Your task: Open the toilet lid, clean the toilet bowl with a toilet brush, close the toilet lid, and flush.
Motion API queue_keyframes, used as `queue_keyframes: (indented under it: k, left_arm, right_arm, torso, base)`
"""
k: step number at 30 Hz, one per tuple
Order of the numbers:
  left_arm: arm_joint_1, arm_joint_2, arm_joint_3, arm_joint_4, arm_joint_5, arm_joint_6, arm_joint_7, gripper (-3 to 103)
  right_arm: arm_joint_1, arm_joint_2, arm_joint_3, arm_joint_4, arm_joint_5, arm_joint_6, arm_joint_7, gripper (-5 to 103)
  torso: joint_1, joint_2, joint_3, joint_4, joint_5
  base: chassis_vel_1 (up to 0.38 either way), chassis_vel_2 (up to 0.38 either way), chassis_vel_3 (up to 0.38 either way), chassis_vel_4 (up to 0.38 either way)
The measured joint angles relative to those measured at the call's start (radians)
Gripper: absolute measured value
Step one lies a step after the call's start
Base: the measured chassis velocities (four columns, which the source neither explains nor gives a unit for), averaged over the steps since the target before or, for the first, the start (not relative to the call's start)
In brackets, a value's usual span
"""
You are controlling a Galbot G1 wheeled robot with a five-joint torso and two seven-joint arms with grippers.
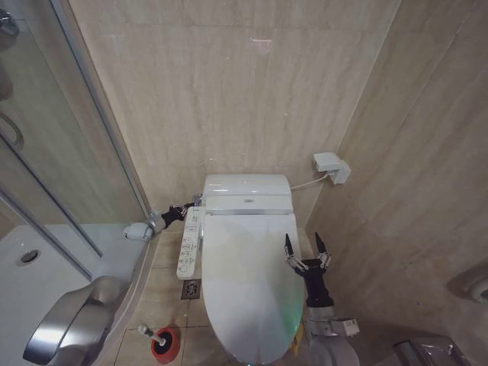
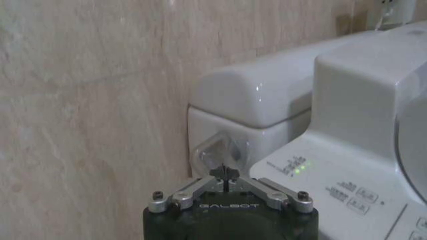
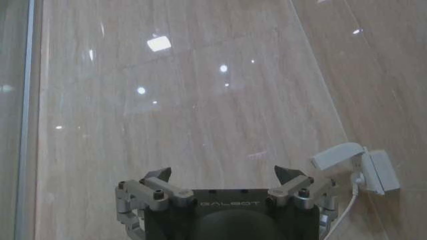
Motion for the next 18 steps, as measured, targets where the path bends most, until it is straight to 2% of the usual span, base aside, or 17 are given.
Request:
queue_keyframes:
  k: [3,8,11,12,15,16,18]
  left_arm:
    - [0.023,0.015,0.001,-0.042,-0.006,-0.001,0.001,0]
    - [0.096,0.062,0.006,-0.201,-0.027,0.007,-0.030,0]
    - [0.176,0.116,0.000,-0.345,-0.056,0.029,-0.097,0]
    - [0.176,0.116,0.000,-0.345,-0.056,0.029,-0.097,0]
    - [0.274,0.181,-0.025,-0.497,-0.113,0.059,-0.210,0]
    - [0.274,0.181,-0.025,-0.497,-0.113,0.059,-0.210,0]
    - [0.336,0.216,-0.043,-0.611,-0.172,0.088,-0.289,0]
  right_arm:
    - [-0.001,0.001,-0.002,0.000,-0.002,0.000,0.000,100]
    - [-0.002,0.001,-0.005,0.001,-0.007,0.000,-0.001,100]
    - [-0.003,0.003,-0.008,0.001,-0.013,0.000,-0.001,100]
    - [-0.003,0.003,-0.008,0.001,-0.013,0.000,-0.001,100]
    - [-0.007,0.006,-0.011,0.005,-0.018,0.000,-0.001,100]
    - [-0.007,0.006,-0.011,0.005,-0.018,0.000,-0.001,100]
    - [-0.011,0.004,-0.010,0.010,-0.018,0.000,-0.001,100]
  torso:
    - [0.000,0.000,0.000,0.0000,0.0000]
    - [0.000,0.000,0.000,-0.0006,-0.0003]
    - [0.000,0.000,0.000,-0.0007,-0.0001]
    - [0.000,0.000,0.000,-0.0007,-0.0001]
    - [0.000,0.000,0.000,0.0008,-0.0004]
    - [0.000,0.000,0.000,0.0008,-0.0004]
    - [0.000,0.000,0.000,0.0007,0.0000]
  base:
    - [0.000,0.000,0.000,0.000]
    - [0.000,0.000,0.000,0.000]
    - [0.000,0.000,0.000,0.000]
    - [0.000,0.000,0.000,0.000]
    - [0.000,0.000,0.000,0.000]
    - [0.000,0.000,0.000,0.000]
    - [0.000,0.000,0.000,0.000]
